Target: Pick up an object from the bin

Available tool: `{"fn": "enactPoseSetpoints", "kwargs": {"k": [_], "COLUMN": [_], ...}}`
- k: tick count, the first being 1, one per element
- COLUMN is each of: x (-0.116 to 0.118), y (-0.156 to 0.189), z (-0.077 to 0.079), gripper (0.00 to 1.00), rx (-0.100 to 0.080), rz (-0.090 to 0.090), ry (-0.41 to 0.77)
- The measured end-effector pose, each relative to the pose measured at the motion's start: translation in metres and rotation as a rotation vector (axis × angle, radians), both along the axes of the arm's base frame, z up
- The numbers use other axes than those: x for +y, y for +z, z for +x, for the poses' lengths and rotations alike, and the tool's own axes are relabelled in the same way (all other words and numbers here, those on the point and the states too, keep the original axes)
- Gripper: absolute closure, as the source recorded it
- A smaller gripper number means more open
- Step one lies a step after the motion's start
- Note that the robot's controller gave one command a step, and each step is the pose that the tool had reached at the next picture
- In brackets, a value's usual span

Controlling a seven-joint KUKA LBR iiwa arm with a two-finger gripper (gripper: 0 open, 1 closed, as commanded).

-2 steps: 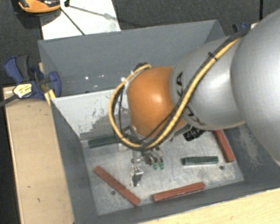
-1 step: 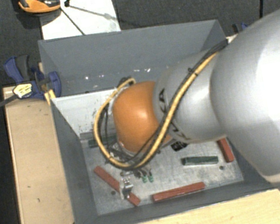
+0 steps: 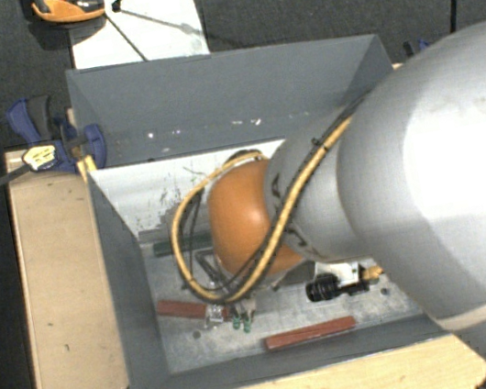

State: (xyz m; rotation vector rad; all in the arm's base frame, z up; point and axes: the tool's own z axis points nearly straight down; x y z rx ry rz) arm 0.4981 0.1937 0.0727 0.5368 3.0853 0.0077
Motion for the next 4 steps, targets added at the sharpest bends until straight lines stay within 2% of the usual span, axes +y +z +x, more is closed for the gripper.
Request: {"fn": "enactPoseSetpoints", "kwargs": {"k": [1,2,3,4], "x": [0.000,-0.001,0.046,0.046], "y": [0.000,0.051,0.059,0.059], "z": [0.000,-0.004,0.089,0.089], "gripper": [1.00,1.00,1.00,1.00], "rx": [0.000,0.017,0.009,0.009], "rz": [0.000,-0.005,-0.003,-0.004], "ry": [-0.002,-0.019,0.057,0.058]}}
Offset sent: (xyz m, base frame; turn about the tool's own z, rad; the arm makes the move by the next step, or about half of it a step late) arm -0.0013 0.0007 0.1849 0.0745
